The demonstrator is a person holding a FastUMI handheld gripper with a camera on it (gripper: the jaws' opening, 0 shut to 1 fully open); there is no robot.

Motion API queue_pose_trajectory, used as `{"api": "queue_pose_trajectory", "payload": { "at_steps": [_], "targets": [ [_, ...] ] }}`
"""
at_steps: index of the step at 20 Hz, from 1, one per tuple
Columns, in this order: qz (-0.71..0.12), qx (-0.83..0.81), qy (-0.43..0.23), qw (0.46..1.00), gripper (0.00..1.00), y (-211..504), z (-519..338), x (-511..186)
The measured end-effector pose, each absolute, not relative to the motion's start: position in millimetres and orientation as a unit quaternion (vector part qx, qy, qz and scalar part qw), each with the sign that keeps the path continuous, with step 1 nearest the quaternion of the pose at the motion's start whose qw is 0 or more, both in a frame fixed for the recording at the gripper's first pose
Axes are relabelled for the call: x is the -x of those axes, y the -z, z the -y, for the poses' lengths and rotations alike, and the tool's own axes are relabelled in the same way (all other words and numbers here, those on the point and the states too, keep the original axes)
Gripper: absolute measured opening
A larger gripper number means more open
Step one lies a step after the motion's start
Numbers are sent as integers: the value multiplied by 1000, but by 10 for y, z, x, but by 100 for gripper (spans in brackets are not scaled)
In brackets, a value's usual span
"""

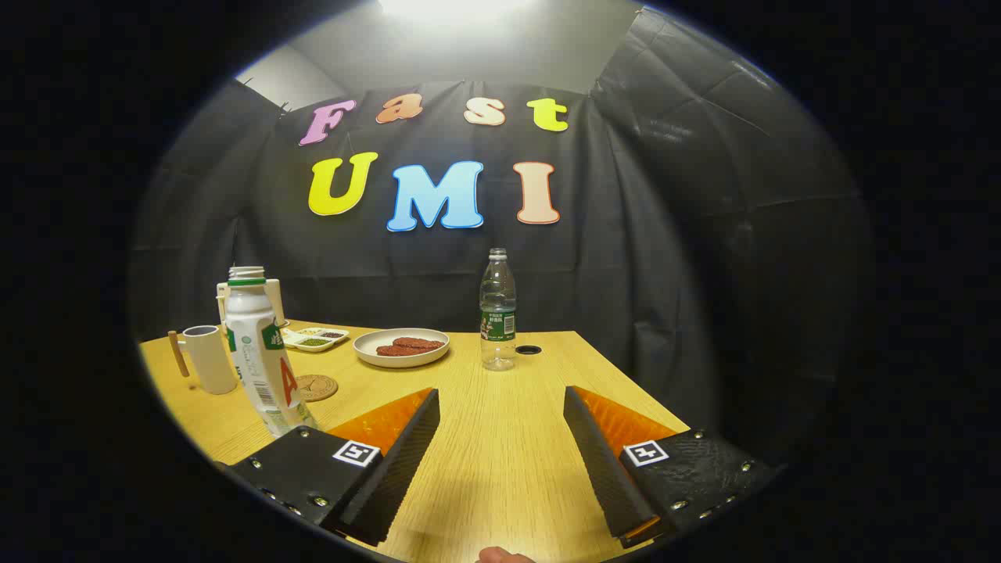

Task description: Take the bottle from table, then pour the juice into the cup, finally place the bottle on the coaster

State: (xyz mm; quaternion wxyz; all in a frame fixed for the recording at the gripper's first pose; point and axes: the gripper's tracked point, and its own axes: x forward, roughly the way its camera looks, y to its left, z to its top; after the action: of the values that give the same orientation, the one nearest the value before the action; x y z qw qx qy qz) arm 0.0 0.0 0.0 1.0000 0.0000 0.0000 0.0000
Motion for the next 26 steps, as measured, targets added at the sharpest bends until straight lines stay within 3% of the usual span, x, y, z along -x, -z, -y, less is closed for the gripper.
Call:
{"api": "queue_pose_trajectory", "payload": {
  "at_steps": [9, 17, 26],
  "targets": [
    [69, -7, 24, 997, 98, -627, -85, 146],
    [63, -10, 9, 998, 98, -1151, -655, 615],
    [49, -20, -40, 998, 98, -986, -1353, 831]
  ]
}}
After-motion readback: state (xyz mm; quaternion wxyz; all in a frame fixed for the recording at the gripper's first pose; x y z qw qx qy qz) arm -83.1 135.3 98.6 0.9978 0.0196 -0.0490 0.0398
